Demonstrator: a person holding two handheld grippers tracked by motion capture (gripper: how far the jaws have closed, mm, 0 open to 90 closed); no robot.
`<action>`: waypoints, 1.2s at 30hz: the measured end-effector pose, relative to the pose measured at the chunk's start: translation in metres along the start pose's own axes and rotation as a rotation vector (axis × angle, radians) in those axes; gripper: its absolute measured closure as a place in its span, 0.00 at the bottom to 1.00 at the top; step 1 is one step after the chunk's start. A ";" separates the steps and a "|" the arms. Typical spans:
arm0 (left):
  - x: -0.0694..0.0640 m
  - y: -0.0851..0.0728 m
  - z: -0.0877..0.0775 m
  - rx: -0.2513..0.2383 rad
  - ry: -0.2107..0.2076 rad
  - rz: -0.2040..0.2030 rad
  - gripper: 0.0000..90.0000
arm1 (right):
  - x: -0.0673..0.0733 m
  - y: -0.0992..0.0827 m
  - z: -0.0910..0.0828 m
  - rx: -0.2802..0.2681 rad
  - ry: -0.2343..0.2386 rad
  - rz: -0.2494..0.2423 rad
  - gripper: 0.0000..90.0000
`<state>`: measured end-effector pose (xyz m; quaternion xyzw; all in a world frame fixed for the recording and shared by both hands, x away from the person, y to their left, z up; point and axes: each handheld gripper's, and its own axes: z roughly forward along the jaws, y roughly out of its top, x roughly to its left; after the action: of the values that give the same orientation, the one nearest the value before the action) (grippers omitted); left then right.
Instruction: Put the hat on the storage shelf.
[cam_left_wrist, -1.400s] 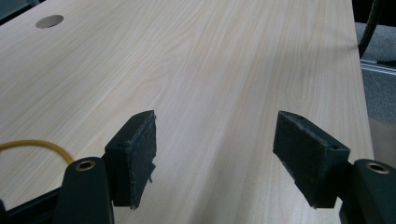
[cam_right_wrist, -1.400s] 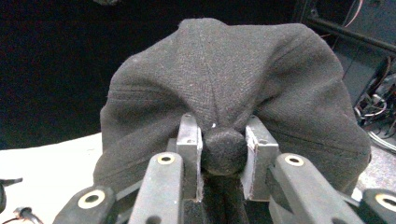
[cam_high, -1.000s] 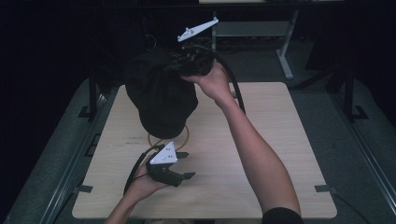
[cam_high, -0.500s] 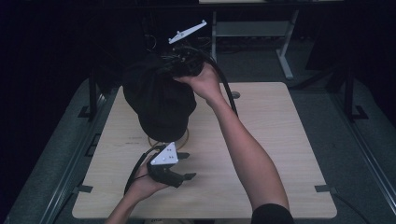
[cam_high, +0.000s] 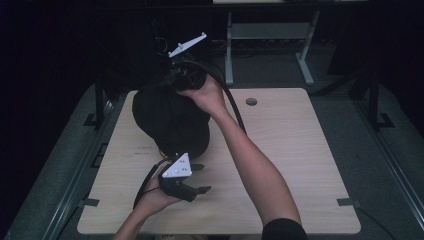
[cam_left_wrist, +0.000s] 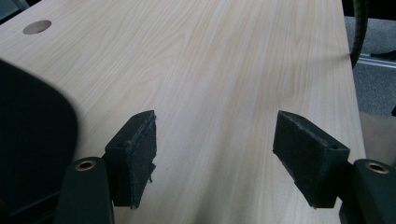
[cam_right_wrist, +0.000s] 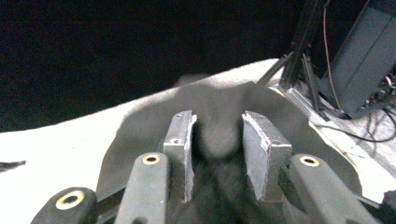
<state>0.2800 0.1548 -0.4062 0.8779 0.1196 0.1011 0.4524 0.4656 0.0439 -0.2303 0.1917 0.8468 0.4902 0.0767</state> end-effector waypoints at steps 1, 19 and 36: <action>0.000 0.000 0.000 0.000 0.000 0.001 0.33 | 0.001 0.000 0.001 -0.006 0.010 0.007 0.70; -0.004 -0.002 0.001 0.006 -0.012 -0.012 0.33 | -0.002 -0.018 -0.030 -0.059 0.017 0.065 0.44; -0.001 -0.006 0.000 -0.002 -0.016 -0.042 0.33 | -0.010 -0.048 -0.092 -0.093 -0.020 0.123 0.32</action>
<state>0.2782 0.1580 -0.4116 0.8756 0.1341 0.0848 0.4563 0.4336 -0.0554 -0.2254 0.2445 0.8089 0.5309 0.0640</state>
